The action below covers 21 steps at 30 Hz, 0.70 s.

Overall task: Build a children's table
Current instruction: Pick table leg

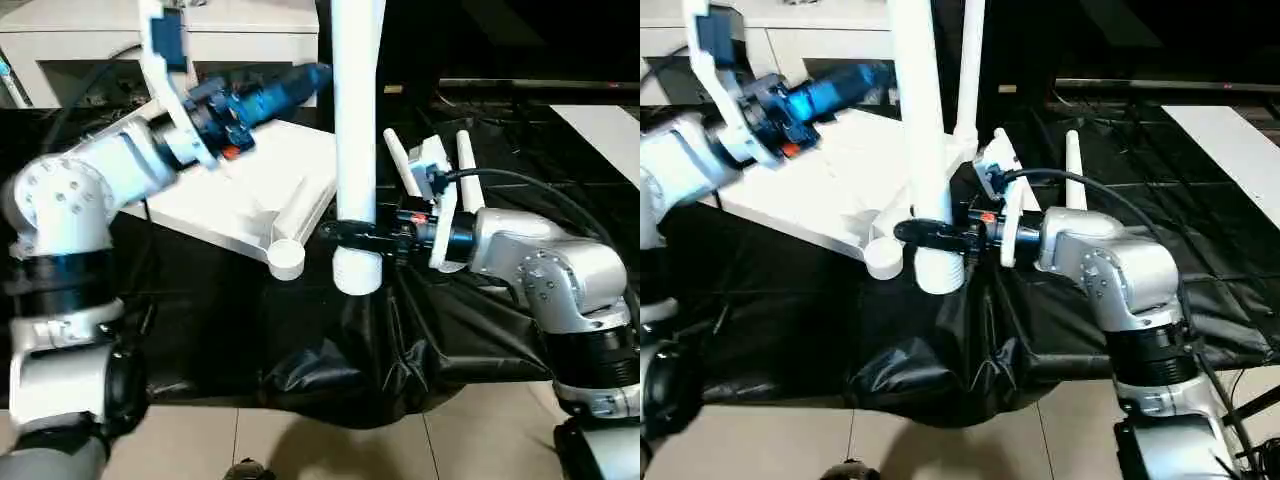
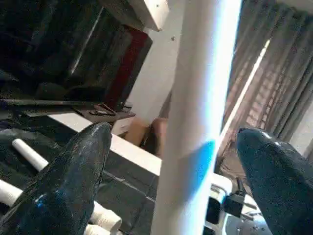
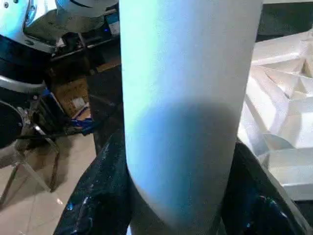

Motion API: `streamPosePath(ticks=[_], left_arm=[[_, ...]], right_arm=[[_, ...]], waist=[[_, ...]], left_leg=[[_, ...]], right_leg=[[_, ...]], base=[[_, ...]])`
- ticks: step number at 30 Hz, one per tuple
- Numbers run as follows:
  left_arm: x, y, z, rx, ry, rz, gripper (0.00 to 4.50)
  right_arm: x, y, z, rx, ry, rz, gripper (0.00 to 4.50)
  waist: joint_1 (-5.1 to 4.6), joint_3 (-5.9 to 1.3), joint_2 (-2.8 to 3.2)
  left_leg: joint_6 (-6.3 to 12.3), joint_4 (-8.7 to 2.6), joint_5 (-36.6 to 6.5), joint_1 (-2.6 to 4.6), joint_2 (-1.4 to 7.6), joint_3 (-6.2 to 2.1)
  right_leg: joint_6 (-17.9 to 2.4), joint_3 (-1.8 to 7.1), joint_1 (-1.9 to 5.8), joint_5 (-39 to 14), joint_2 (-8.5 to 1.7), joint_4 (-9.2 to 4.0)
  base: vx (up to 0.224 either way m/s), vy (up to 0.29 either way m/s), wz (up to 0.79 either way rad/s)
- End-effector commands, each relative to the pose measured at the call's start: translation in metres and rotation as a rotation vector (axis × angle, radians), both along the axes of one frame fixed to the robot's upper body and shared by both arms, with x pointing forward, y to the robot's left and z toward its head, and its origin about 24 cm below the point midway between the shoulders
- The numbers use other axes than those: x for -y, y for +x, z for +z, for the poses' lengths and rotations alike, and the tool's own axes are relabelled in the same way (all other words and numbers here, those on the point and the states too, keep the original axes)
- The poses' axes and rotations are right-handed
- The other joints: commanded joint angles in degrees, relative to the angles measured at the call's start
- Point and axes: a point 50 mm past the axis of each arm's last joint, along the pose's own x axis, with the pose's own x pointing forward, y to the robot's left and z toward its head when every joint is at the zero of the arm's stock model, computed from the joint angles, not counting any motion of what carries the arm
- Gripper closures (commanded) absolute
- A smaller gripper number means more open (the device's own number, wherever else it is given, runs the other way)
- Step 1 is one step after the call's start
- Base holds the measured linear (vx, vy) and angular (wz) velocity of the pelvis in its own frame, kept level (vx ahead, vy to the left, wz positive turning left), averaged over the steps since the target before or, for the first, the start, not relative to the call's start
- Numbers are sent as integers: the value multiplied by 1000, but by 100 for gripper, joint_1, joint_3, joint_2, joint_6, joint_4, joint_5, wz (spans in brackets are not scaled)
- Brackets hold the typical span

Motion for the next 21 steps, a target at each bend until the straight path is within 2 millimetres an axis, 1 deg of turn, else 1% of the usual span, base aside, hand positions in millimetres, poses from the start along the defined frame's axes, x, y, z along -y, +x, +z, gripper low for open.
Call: streamPosePath(ticks=[1, 2, 4, 6, 9, 11, 12, 14, 15, 16, 17, 18, 19, 20, 21], left_arm=[[2, 3, 9, 17, -3, 33, 0], [3, 8, 6, -4, 26, 89, 0], [6, 9, 4, -8, 50, 112, 0], [17, 5, 8, 10, 33, 66, 0], [23, 3, 13, 28, 23, 34, 0], [25, 2, 15, 33, 24, 30, 0], [24, 2, 15, 33, 23, 32, 0], [22, 3, 15, 31, 25, 48, 0], [20, 4, 15, 31, 29, 59, 0], [19, 4, 15, 32, 33, 70, 0], [14, 4, 16, 44, 35, 104, 0], [13, 4, 16, 47, 35, 111, 0], [10, 3, 17, 59, 31, 135, 0], [6, 2, 19, 73, 31, 161, 0], [3, -3, 22, 106, 24, 176, 0]], right_arm=[[-3, 0, 6, 33, 18, 2, 264], [-5, 0, 5, 33, 19, 2, 264], [-6, 0, 3, 30, 19, 3, 264], [-7, -1, 0, 27, 9, 1, 265], [-8, 0, -1, 27, 4, -2, 265], [-8, 0, -1, 27, 3, -4, 265], [-8, 0, -1, 28, 3, -5, 265], [-7, 0, -1, 29, 3, -10, 265], [-7, 0, -1, 29, 3, -13, 265], [-6, 0, -1, 29, 4, -17, 265], [-5, 0, -2, 28, 2, -28, 265], [-4, 0, -2, 28, 2, -30, 265], [-3, 0, -3, 28, 1, -43, 265], [-1, 1, -4, 27, 3, -60, 265], [3, 2, -5, 25, 11, -93, 265]], waist=[[15, -468, 96], [17, -469, 87], [26, -473, 90], [36, -475, 90], [48, -481, 91], [44, -475, 93], [41, -472, 100], [34, -472, 87], [33, -473, 104], [31, -474, 107], [28, -471, 89], [31, -476, 97], [22, -472, 76], [27, -477, 92], [23, -477, 13]], left_leg=[[-300, -328, -1020, 107, 26, -20], [-303, -331, -1028, 105, 25, -24], [-305, -331, -996, 114, 33, -30], [-316, -322, -909, 101, 26, -26], [-302, -315, -879, 96, 18, -24], [-291, -319, -941, 101, 17, -25], [-291, -320, -974, 100, 15, -26], [-293, -322, -949, 92, 12, -29], [-296, -320, -955, 94, 13, -31], [-300, -320, -955, 95, 12, -35], [-304, -326, -962, 98, 18, -36], [-315, -327, -957, 102, 24, -41], [-309, -328, -955, 102, 26, -34], [-322, -329, -933, 99, 37, -44], [-306, -329, -841, 86, 32, -32]], right_leg=[[-1165, 186, 337, -124, -326, -394], [-1146, 184, 342, -125, -329, -396], [-1126, 184, 339, -112, -334, -396], [-1129, 187, 347, 5, -333, -387], [-1177, 182, 353, 71, -331, -380], [-1162, 184, 346, -2, -327, -392], [-1150, 183, 348, -42, -328, -398], [-1136, 182, 358, -36, -324, -395], [-1123, 182, 352, -59, -326, -402], [-1120, 181, 353, -64, -322, -396], [-1113, 181, 350, -77, -320, -402], [-1120, 179, 349, -69, -324, -392], [-1121, 181, 348, -67, -323, -400], [-1131, 181, 352, -29, -333, -386], [-1135, 185, 373, 18, -337, -368]], base=[[0, 0, 0], [0, 0, 0], [0, 0, 0], [0, 0, 0], [0, 0, 0], [0, 0, 0], [0, 0, 0], [0, 0, 0], [0, 0, 0], [0, 0, 0], [0, 0, 0], [0, 0, 0], [0, 0, 0], [0, 0, 0], [0, 0, 0]])
